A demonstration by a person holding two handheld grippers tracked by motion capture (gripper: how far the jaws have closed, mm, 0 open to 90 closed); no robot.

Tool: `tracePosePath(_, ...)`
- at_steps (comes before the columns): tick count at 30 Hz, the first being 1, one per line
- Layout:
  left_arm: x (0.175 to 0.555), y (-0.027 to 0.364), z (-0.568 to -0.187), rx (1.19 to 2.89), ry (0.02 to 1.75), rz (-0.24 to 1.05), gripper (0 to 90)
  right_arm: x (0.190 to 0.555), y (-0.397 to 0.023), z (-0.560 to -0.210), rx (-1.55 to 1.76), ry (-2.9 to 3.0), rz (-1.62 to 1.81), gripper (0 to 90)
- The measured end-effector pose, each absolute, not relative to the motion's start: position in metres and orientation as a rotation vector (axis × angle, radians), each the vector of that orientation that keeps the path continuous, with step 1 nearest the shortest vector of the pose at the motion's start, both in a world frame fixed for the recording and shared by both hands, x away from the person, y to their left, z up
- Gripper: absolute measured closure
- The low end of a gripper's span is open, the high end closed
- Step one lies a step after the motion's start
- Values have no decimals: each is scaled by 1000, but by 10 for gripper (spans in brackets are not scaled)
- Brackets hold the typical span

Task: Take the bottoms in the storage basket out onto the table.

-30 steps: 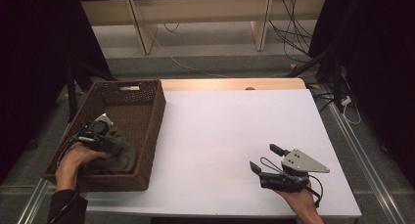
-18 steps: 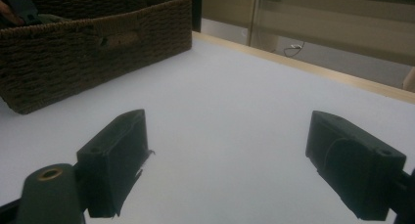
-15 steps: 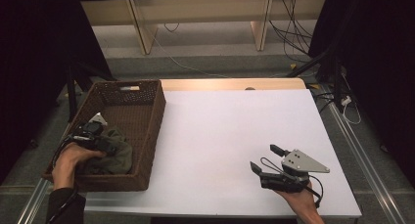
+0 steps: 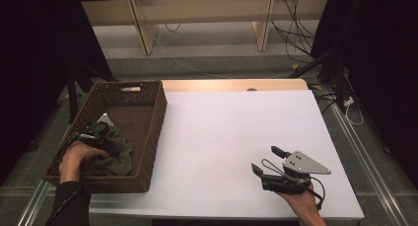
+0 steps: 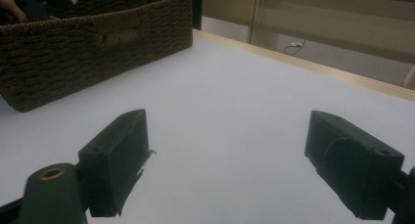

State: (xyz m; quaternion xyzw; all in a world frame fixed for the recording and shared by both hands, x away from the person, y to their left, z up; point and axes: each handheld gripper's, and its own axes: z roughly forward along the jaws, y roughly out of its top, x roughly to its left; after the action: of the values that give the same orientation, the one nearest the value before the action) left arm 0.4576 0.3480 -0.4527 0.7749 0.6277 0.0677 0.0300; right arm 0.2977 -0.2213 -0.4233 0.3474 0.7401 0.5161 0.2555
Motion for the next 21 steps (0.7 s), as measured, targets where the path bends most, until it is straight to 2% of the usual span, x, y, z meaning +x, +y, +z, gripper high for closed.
tracePosePath(6, 454, 352, -442, 2342, 1932, 270, 480, 298, -220, -423, 946, 2012, 1399, 176)
tracePosePath(8, 454, 352, -440, 2339, 1931, 284, 545, 298, -221, -423, 950, 2017, 1394, 176)
tracePosePath(14, 451, 349, -428, 2319, 1889, 359, 633, 299, -220, -424, 952, 2014, 1395, 179)
tracePosePath(21, 445, 347, -407, 2195, 1766, 349, 638, 299, -221, -423, 952, 2013, 1390, 180)
